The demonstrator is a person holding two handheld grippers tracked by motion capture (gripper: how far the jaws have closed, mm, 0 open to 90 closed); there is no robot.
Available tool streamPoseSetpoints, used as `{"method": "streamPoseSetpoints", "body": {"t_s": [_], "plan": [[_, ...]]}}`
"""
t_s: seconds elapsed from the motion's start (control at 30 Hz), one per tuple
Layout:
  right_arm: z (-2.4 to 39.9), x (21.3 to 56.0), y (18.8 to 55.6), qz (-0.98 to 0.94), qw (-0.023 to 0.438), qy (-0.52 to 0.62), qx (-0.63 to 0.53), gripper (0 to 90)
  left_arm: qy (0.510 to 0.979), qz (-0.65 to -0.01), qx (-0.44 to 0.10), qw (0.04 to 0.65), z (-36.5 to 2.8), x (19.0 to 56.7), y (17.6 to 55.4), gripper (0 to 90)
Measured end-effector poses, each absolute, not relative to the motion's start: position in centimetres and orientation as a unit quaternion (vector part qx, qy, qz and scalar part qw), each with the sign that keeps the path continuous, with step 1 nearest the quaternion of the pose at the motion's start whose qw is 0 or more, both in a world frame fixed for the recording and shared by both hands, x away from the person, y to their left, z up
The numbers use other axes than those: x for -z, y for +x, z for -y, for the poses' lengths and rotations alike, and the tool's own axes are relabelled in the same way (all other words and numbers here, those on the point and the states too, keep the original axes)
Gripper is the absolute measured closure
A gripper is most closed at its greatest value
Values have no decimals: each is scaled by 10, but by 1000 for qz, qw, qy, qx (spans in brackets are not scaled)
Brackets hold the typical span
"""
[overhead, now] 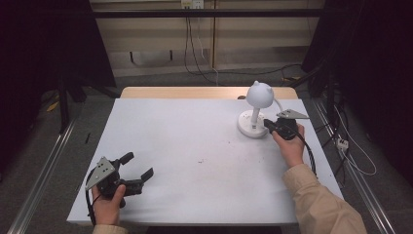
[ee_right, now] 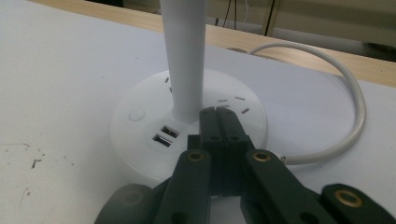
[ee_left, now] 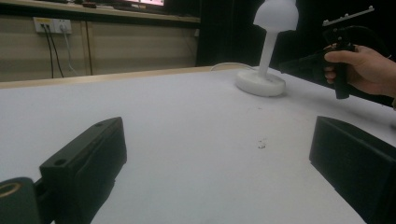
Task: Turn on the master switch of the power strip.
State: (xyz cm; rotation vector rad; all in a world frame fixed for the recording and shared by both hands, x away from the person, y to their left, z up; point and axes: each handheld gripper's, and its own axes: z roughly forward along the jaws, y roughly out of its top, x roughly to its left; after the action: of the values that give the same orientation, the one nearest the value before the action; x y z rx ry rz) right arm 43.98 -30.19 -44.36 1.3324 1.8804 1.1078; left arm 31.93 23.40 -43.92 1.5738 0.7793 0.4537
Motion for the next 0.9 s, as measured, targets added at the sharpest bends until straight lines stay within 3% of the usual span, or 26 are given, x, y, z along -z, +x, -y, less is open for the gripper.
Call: {"method": "streamPoseSetpoints", "body": {"t_s": [0.9], "plan": [[300, 453, 444, -710, 296, 499, -399, 900, 683, -337, -197, 617, -234, 439, 320, 36]]}}
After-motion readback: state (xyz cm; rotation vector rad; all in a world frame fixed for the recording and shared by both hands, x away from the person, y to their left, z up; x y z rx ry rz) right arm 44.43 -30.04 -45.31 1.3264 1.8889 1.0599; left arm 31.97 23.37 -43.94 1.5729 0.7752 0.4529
